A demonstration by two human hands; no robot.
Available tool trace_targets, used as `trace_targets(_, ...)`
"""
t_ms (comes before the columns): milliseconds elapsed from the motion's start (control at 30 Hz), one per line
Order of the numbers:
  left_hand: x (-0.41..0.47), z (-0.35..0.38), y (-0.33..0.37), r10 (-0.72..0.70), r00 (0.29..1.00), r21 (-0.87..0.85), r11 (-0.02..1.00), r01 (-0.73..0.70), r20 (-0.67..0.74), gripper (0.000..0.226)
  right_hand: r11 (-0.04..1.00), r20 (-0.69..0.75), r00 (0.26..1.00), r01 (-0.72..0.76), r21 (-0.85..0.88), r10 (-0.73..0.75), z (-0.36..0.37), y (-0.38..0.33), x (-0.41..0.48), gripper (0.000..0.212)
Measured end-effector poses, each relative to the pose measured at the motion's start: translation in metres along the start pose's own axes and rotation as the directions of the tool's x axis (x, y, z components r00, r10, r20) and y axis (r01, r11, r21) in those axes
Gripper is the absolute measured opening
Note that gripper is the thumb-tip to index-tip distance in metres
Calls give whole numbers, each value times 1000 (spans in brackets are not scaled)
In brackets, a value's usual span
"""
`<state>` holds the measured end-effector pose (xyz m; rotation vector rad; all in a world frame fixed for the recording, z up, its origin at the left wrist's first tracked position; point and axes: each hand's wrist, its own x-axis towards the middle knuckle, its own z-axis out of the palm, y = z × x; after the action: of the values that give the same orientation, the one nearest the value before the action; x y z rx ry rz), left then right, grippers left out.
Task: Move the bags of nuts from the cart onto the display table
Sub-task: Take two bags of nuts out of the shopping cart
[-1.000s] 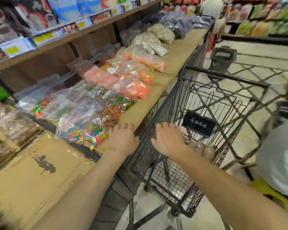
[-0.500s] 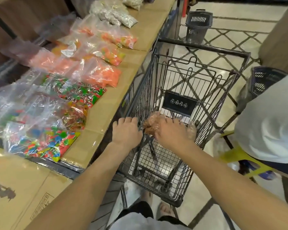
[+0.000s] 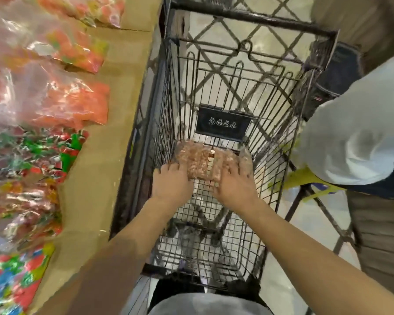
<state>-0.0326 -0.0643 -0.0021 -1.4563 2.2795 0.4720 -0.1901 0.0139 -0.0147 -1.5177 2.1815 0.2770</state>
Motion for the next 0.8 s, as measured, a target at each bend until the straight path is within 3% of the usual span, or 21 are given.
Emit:
trace_targets(233,53,46,4,39,996,-48,998,-35,85,59,986,92,984,-159,57,154,42,18,39,72)
trace_targets(400,90,74,12,-10,988,-83,996,23,155,69,959,101,968,-241,150,228,75,32,75,79)
trace_targets(500,109,93,11,-61,993,-187,979,80,106,69,930,60,965,-262,258,255,95,44,96,86)
trace_targets(633,138,118,8,-133,991,-408,903,135,34,71,850,48,931,-350,394,362,128,62,120,79)
trace_targets(700,155,130,5,-171,985,-535,830,157,24,62,798,2,909,-367,478,417,141,69,129,76)
trace_targets(800,183,148,0,-234,972,-573,801,175,-31,69,730,-112,857,-351,586,502,156,80,146,78)
